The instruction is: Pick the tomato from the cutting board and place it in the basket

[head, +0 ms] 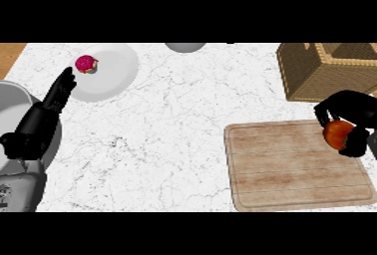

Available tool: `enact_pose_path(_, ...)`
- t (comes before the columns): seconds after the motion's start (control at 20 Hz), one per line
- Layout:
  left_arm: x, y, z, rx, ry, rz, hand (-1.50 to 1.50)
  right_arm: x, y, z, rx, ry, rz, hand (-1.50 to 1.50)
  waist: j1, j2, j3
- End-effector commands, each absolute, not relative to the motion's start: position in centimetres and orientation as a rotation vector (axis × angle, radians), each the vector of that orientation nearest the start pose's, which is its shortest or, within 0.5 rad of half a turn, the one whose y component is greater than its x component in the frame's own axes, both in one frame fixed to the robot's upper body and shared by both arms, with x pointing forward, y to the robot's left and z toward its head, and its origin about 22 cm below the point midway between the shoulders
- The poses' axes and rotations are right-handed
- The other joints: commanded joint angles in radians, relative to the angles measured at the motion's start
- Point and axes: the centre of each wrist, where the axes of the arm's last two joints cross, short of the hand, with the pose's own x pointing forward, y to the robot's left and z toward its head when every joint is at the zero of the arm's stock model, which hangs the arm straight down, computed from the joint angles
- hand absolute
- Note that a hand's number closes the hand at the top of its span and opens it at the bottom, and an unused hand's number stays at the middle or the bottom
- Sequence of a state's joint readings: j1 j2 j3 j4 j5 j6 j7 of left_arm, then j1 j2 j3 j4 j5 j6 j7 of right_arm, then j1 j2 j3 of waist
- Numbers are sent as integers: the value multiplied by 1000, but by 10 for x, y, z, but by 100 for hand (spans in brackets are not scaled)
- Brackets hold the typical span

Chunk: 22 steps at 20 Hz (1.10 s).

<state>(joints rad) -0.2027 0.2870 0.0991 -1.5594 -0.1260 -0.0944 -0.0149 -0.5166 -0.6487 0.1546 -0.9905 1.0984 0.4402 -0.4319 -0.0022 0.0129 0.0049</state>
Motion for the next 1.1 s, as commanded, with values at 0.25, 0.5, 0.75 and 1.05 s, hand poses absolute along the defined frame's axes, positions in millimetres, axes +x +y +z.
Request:
enact_pose_path(0.25,290,295,79,294,-1756,-353,0,313,-518,155,-1064,-1098,1179,150,6,31,14)
enact_pose_path(0.5,292,290,83,281,-1767,-369,0,311,-540,191,-1050,-1496,807,150,28,17,13)
enact_pose_path(0.75,293,280,85,254,-1779,-380,0,302,-560,225,-833,-1804,602,150,48,13,8)
enact_pose_path(1.05,296,260,77,220,-1771,-409,0,292,-572,282,-744,-1915,610,150,71,16,2)
